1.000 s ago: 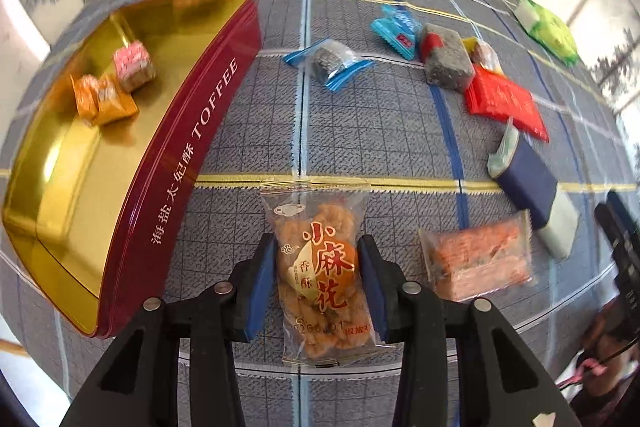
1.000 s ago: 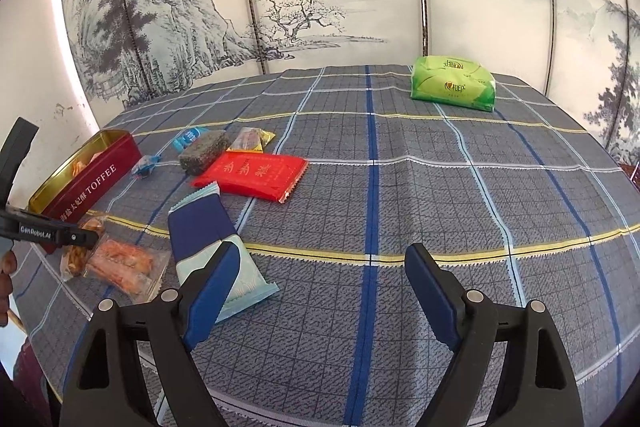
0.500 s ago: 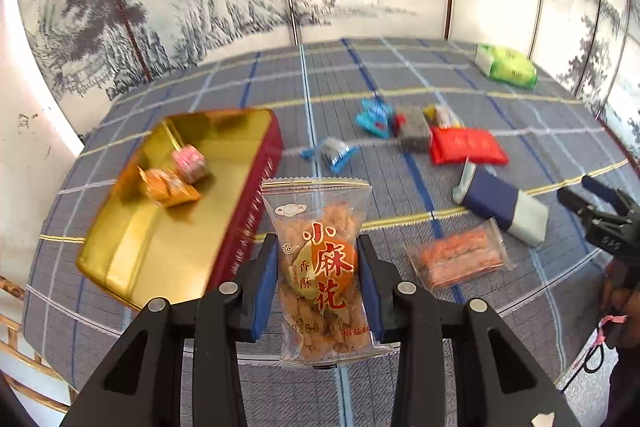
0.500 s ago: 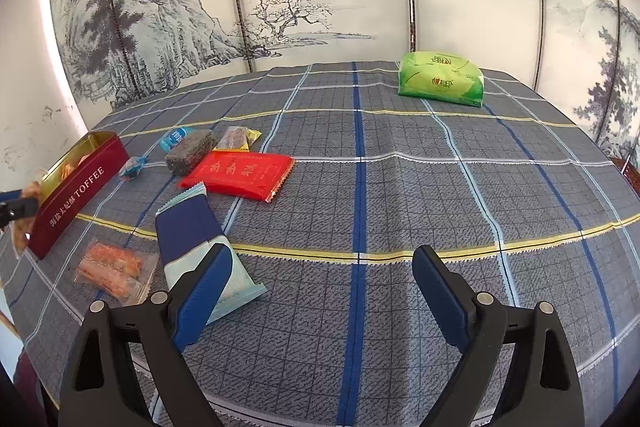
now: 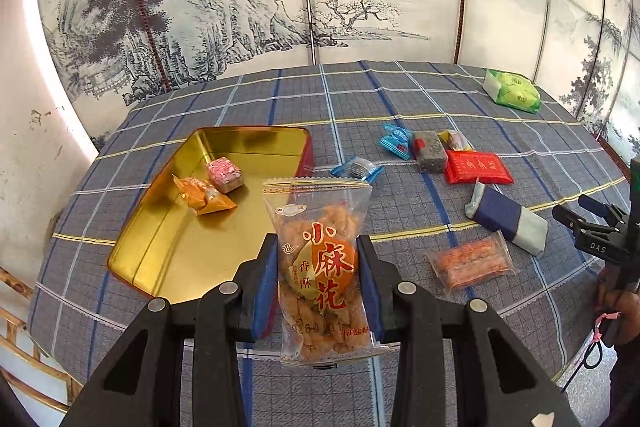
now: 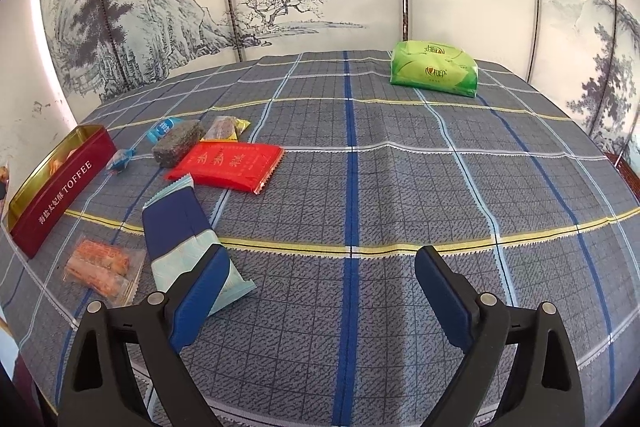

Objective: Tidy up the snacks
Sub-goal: 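Carry the dough-stick bag into the tin and open the left gripper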

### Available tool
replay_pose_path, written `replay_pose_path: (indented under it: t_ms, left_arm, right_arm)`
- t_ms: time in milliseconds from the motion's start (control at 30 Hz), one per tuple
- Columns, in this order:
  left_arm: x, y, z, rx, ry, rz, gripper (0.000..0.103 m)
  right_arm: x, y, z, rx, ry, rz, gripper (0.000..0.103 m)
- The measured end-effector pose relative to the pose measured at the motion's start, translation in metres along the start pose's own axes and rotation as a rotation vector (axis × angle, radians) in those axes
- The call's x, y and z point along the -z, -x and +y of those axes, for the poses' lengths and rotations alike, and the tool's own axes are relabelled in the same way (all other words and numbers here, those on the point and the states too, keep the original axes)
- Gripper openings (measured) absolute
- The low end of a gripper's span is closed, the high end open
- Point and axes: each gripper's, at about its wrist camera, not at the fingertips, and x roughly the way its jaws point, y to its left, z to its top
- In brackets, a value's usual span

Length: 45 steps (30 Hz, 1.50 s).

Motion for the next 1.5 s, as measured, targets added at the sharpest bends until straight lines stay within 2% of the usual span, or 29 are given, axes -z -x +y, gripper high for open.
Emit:
replay_pose_path:
  t_ms: [467, 833, 1067, 1367, 1500]
  left_arm:
    - [-0.004, -0.021, 0.040, -0.058, 0.029, -0.014, 0.034]
    - [-0.014, -0.049, 0.090, -0.156, 0.066, -0.023, 0.034]
    - [-0.016, -0.072, 0.110, -0.161, 0.079, 0.009, 0.034]
    - [-0.017, -0.090, 0.121, -0.157, 0.069, 0.024, 0.034]
    - [-0.017, -0.092, 0.126, -0.151, 0.060, 0.013, 0.034]
  right_arm:
    - [0.000, -0.001, 0.000, 0.035, -0.007, 0.009, 0.095]
    - [-0.001, -0.002, -0.001, 0.043, -0.007, 0.013, 0.095]
    - [-0.001, -0.002, 0.000, 0.051, -0.005, 0.011, 0.095]
    - [0.001, 0.009, -0.005, 0.089, -0.041, -0.056, 0.095]
    - [-0.006, 0.016, 0.003, 0.035, -0.095, -0.069, 0.095]
